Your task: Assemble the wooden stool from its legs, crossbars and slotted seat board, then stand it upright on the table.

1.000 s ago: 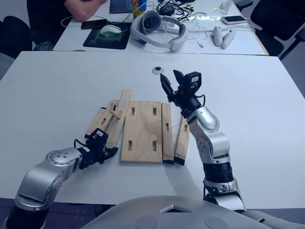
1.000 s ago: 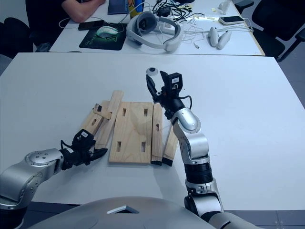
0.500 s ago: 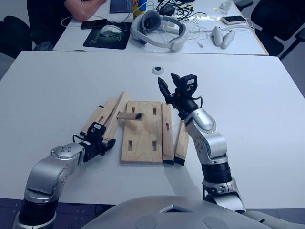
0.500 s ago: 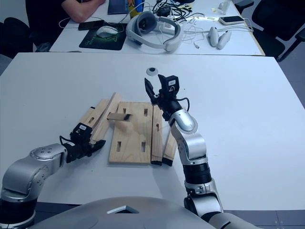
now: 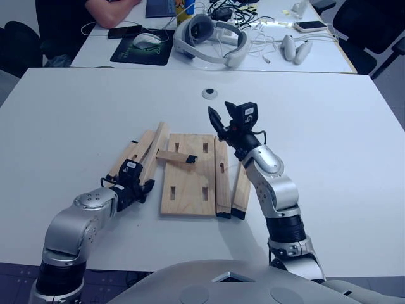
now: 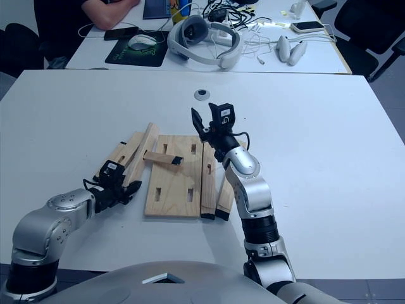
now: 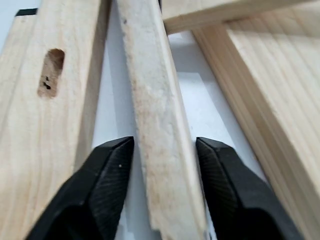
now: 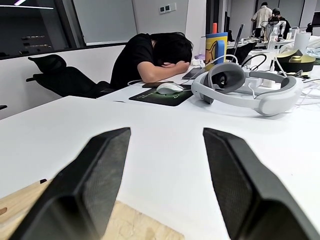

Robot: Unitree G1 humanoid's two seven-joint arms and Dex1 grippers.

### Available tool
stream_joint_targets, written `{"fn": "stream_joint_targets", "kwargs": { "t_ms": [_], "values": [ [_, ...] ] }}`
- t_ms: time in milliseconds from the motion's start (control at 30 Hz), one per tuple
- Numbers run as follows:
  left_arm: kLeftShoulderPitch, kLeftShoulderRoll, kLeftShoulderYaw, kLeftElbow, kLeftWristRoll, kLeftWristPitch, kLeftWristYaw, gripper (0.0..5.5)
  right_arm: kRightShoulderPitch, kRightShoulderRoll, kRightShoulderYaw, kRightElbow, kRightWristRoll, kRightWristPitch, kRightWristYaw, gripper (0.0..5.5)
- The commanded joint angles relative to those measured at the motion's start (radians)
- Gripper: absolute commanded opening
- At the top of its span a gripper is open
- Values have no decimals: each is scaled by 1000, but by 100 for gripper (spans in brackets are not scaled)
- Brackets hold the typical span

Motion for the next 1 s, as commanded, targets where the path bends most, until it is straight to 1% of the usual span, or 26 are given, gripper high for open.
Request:
{"fn": "stream_joint_targets", "kwargs": {
  "t_ms": [33, 133, 200, 433, 567, 767, 867, 1000],
  "values": [
    [-16, -32, 34, 47, -30, 19, -16, 157, -10, 1, 8, 28, -5, -7, 6, 269],
    [-31, -46, 51, 62, -50, 16, -31, 119, -13, 1, 7, 39, -5, -12, 8, 269],
    [-34, -56, 60, 70, -62, 7, -37, 107, -15, 2, 6, 49, -1, -16, 11, 269],
    [-42, -104, 108, 107, -107, -17, -54, 107, -22, 7, -20, 67, 24, -20, 20, 269],
    [-77, -155, 164, 141, -164, -16, -60, 106, -35, 16, -77, 73, 65, -16, 16, 269],
    [-120, -196, 244, 214, -233, -21, -64, 106, -63, 3, -150, 102, 123, 12, 18, 269],
    [-171, -220, 317, 275, -321, -54, -117, 106, -70, -27, -175, 136, 141, 40, 33, 269],
    [-252, -167, 339, 366, -411, -91, -254, 106, -88, -68, -234, 167, 210, 49, 98, 269]
  ]
}}
